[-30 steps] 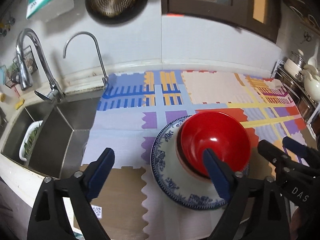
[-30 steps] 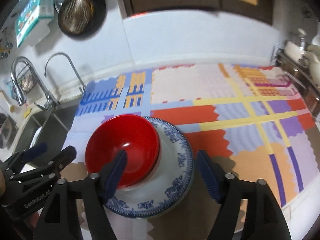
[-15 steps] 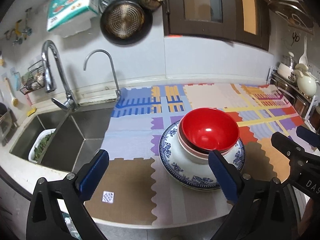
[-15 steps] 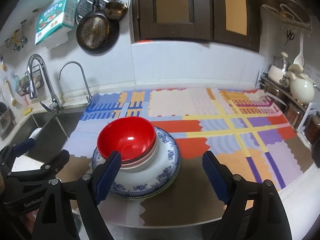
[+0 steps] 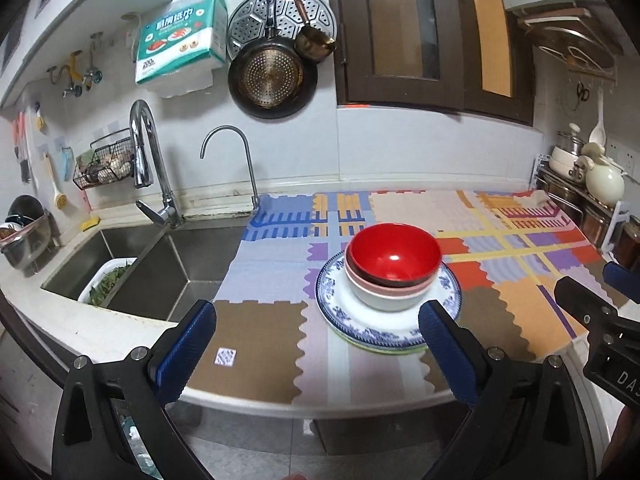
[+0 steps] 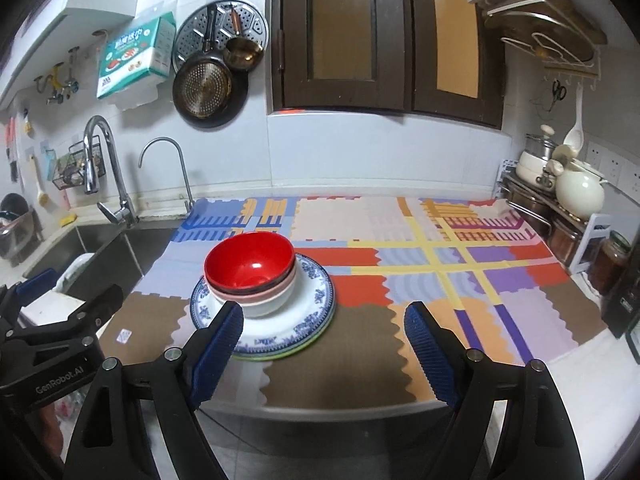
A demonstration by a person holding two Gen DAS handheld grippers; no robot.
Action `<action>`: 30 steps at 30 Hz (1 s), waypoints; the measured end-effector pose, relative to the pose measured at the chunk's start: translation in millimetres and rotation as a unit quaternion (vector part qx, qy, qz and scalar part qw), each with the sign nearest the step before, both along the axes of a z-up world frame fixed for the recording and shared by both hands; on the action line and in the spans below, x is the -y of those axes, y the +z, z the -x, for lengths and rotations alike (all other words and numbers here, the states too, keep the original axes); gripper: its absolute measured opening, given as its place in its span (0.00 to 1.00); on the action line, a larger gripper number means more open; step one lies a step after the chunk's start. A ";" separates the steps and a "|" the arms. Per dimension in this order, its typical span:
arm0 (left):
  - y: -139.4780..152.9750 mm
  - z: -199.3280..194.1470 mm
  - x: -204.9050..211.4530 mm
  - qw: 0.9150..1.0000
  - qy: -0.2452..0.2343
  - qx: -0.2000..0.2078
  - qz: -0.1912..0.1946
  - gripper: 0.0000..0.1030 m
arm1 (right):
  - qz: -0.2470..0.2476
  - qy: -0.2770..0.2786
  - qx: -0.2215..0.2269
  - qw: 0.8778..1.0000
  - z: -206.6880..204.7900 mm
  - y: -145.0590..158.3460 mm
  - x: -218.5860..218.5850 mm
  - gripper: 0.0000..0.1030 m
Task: Organize plates and bowls
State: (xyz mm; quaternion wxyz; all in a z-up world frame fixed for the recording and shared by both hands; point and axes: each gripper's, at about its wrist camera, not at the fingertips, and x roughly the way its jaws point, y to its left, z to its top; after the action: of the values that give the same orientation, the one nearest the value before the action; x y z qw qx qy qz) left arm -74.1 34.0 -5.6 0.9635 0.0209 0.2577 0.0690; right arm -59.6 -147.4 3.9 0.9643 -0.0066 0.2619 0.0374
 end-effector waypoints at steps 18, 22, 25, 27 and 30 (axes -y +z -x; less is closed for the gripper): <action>10.2 68.9 21.7 1.000 -0.009 0.021 -0.010 1.00 | -0.021 0.001 0.014 1.000 74.9 4.8 22.9 0.81; 9.5 76.7 22.3 1.000 -0.008 0.021 -0.009 1.00 | -0.018 0.005 0.012 1.000 82.7 4.0 22.4 0.81; 9.5 79.2 22.2 1.000 -0.009 0.019 -0.007 1.00 | -0.016 0.007 0.012 1.000 87.4 3.6 22.0 0.81; 9.5 81.7 22.6 1.000 -0.008 0.021 -0.008 1.00 | -0.016 0.009 0.013 1.000 90.4 3.8 23.0 0.81; 10.4 86.0 24.8 1.000 -0.007 0.025 -0.009 1.00 | -0.016 0.009 0.015 1.000 93.2 4.4 24.7 0.81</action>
State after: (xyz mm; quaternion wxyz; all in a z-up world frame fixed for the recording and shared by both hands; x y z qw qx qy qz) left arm -160.1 9.2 4.8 0.9700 0.0294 0.2327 0.0648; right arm -152.8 -172.0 8.3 0.9678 0.0064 0.2466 0.0499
